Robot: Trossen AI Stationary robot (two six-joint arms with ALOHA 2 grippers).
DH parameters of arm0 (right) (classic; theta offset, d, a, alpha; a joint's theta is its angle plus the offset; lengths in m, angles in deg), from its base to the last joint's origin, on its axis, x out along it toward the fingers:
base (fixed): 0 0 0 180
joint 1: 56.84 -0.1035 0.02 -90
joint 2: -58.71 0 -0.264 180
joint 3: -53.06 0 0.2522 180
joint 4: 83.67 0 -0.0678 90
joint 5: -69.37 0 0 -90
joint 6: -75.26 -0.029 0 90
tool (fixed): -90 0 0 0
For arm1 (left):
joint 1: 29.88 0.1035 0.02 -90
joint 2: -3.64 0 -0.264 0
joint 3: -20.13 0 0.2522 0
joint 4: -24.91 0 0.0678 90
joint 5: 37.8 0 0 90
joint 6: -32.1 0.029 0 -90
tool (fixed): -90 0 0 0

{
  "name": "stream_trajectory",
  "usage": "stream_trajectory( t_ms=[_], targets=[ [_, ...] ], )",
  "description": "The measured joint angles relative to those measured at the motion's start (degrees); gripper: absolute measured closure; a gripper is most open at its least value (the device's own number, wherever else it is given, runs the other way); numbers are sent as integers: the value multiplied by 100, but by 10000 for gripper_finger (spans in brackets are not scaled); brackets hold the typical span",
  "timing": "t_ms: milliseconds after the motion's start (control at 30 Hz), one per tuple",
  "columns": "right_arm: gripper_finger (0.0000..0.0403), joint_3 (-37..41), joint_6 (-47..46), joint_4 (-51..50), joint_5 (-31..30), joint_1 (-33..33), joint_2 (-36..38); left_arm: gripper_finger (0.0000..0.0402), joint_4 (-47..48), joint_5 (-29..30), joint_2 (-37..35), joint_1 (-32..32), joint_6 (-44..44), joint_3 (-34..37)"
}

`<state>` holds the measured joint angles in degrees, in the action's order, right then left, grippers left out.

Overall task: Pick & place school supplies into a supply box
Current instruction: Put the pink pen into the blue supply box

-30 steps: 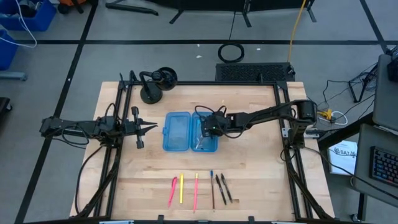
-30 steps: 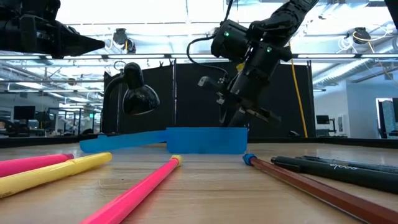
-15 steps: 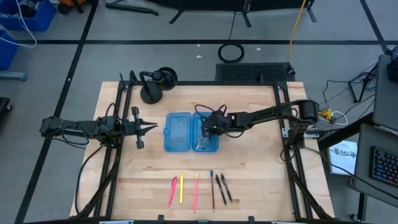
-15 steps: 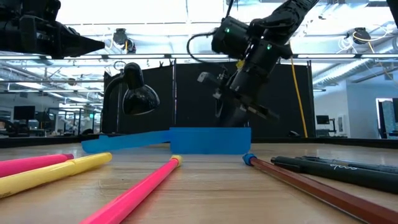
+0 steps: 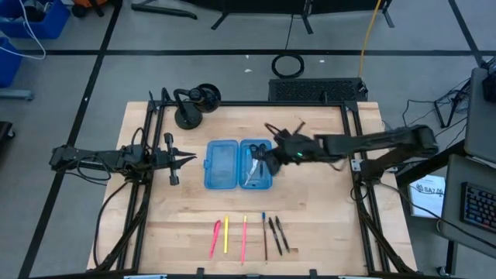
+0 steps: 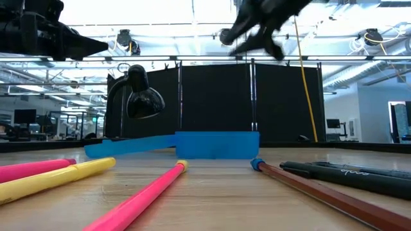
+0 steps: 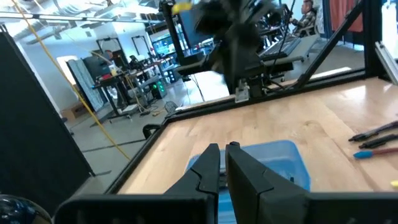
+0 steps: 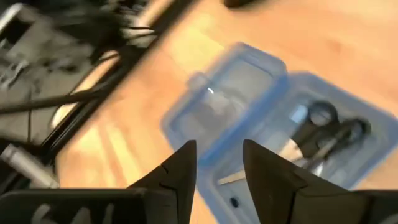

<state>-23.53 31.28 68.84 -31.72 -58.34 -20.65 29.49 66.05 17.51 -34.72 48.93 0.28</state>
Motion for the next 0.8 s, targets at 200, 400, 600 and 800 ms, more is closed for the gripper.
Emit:
stream_trajectory(
  t_ms=[200, 400, 600, 800],
  targets=[
    [308, 24, 953, -1046, -1898, -1206, 716, 371, -150, 17, 0, 0, -90, 0],
    [387, 674, 574, -1542, -2783, -1556, 1276, 371, -223, 193, 0, 0, -587, 0],
    [397, 2211, 1745, 365, -2430, -1626, 2039, 371, -170, 226, 0, 0, -804, 0],
    [402, 3461, 3025, 1395, -1903, -1382, 3151, 371, 185, 328, 0, 0, -1261, 0]
  ],
)
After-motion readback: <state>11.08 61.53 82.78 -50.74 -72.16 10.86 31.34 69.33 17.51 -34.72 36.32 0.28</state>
